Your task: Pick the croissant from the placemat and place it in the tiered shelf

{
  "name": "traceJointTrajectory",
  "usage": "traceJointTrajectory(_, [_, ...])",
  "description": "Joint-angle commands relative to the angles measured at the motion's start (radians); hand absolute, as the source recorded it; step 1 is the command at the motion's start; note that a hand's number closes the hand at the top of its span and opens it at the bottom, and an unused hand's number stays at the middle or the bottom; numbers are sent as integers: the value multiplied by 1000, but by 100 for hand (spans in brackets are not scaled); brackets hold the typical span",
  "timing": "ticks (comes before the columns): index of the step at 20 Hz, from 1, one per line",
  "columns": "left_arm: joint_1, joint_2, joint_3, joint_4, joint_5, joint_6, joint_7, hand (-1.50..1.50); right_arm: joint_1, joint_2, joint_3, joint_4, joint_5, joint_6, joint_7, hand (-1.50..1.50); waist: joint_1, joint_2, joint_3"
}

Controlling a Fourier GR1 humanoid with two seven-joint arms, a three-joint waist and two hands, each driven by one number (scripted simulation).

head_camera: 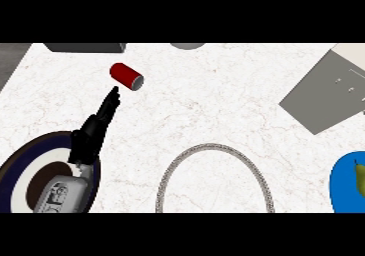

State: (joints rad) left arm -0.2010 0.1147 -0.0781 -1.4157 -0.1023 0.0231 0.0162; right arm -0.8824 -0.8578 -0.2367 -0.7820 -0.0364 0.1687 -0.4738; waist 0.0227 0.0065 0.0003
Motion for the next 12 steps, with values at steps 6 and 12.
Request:
traceJointTrajectory(6, [58,13,-4,-76,10,-27,2,0,-69,-78,40,220,190,-183,-36,150,20,6,0])
traceJointTrajectory(12, [28,-44,-35,-52,-33,22,25,0,-141,-60,19,397,219,-206,-78,-150,12,5,1])
